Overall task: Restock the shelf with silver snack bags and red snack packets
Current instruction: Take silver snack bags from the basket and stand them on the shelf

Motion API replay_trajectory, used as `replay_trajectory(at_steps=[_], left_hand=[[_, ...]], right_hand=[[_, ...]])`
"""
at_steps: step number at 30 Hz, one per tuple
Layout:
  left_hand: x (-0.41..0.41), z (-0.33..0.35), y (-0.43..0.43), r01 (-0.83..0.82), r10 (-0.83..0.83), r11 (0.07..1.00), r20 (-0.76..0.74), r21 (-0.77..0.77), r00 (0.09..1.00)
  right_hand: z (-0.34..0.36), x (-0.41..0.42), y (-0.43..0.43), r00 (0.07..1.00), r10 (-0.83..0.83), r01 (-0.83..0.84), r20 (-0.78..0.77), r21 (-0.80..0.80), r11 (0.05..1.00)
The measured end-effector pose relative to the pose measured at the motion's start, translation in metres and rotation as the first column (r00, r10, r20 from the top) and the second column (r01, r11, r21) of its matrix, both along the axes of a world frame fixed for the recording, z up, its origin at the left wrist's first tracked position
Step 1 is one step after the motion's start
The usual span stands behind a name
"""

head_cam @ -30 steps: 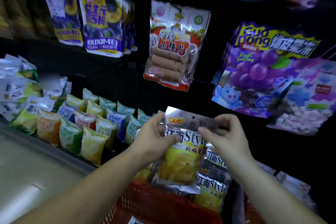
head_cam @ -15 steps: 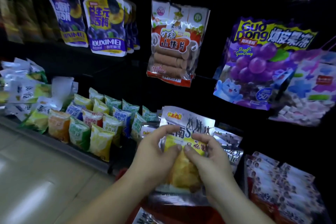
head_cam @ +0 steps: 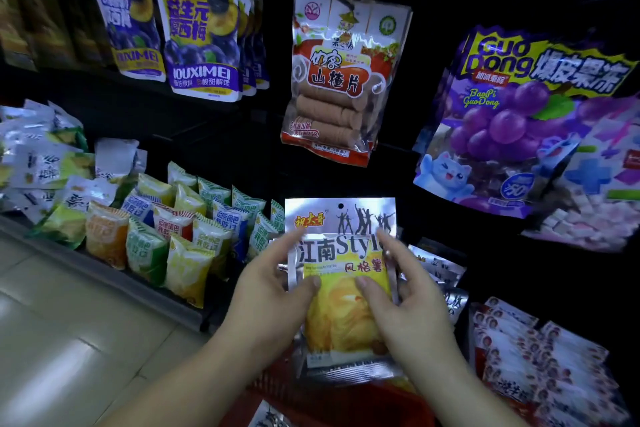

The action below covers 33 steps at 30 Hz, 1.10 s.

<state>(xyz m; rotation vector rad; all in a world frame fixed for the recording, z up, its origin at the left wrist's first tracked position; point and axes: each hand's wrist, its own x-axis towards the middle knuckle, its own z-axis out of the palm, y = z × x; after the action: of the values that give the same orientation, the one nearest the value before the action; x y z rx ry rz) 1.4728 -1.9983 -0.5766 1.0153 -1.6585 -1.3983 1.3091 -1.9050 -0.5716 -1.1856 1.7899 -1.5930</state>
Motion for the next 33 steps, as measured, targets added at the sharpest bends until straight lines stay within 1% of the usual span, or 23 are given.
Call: replay_trajectory(at_steps=[4,7,10,13,15,17,19,20,22,23,24,25,29,31,33], left_hand=[[0.001,-0.002,0.001,-0.034,0.034,0.999,-0.038,0.003,0.999],[0.001,-0.002,0.005,-0.049,0.048,0.998,-0.034,-0.028,0.998],[0.000,0.000,0.009,-0.055,0.054,0.998,-0.037,-0.025,0.998],[-0.002,0.003,0.014,-0.036,0.036,0.999,-0.042,-0.015,0.998],[-0.002,0.006,0.018,0.015,-0.015,1.000,0.010,-0.021,1.000],[-0.003,0.009,0.024,0.119,-0.119,0.993,0.043,0.006,0.992],[-0.004,0.011,0.025,0.184,-0.185,0.982,0.030,0.053,0.982],[-0.004,0.012,0.024,0.187,-0.188,0.981,0.007,0.056,0.982],[-0.001,0.016,0.018,0.145,-0.144,0.989,-0.018,0.027,0.989],[0.001,0.016,0.015,0.117,-0.117,0.993,-0.035,0.014,0.993],[0.004,0.017,0.012,0.095,-0.095,0.995,-0.022,0.008,0.995],[0.006,0.018,0.011,0.093,-0.093,0.996,0.001,-0.002,0.996],[0.008,0.017,0.014,0.174,-0.169,0.982,0.075,-0.069,0.983],[0.007,0.015,0.013,0.167,-0.161,0.982,0.077,-0.089,0.984],[0.008,0.014,0.012,0.143,-0.139,0.988,0.062,-0.054,0.988]], right_hand=[[-0.004,0.004,0.003,0.998,-0.041,0.040,0.053,0.009,0.999],[-0.004,0.002,0.005,0.991,-0.059,0.061,0.118,-0.013,0.998],[-0.001,0.001,0.007,0.984,-0.130,0.136,0.123,-0.039,0.990],[0.004,0.002,0.009,0.981,-0.158,0.166,0.116,-0.055,0.985],[0.006,0.000,0.009,0.974,-0.189,0.198,0.121,-0.063,0.978],[0.009,-0.002,0.008,0.967,-0.221,0.229,0.128,-0.051,0.972],[0.011,-0.007,0.008,0.975,-0.180,0.185,0.133,-0.022,0.983],[0.013,-0.010,0.009,0.981,-0.108,0.111,0.161,-0.009,0.994],[0.014,-0.015,0.014,0.979,0.092,-0.104,0.184,0.055,0.993],[0.014,-0.018,0.016,0.972,0.161,-0.179,0.168,0.096,0.979],[0.012,-0.019,0.017,0.972,0.189,-0.207,0.143,0.125,0.970],[0.010,-0.019,0.017,0.975,0.181,-0.197,0.130,0.124,0.972],[0.009,-0.021,0.014,0.992,0.053,-0.066,0.118,0.110,0.992],[0.009,-0.025,0.015,0.986,0.079,-0.096,0.148,0.109,0.989],[0.008,-0.027,0.016,0.975,0.183,-0.201,0.127,0.153,0.967]])
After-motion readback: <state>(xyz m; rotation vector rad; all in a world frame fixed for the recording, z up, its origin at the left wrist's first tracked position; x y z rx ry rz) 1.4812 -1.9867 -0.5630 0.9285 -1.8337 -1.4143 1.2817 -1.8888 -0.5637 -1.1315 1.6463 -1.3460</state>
